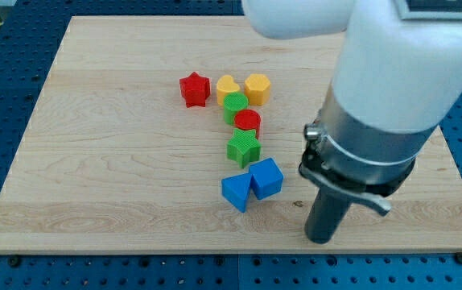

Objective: Move the blue triangle to the left side of the blue cube

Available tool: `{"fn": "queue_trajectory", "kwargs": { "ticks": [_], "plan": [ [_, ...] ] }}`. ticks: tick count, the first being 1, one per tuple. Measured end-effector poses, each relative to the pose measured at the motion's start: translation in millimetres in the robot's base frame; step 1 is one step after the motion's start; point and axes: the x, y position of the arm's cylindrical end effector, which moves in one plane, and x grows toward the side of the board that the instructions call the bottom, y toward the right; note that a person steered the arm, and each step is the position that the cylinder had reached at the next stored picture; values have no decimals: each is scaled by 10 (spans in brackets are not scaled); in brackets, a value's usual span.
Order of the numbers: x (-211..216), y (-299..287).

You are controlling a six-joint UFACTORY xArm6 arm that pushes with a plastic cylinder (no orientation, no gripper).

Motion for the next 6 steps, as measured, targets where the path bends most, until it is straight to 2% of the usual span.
{"fn": "queue_trajectory", "kwargs": {
  "ticks": [3, 6],
  "plan": [
    [28, -334],
    [-11, -1049]
  ]
}}
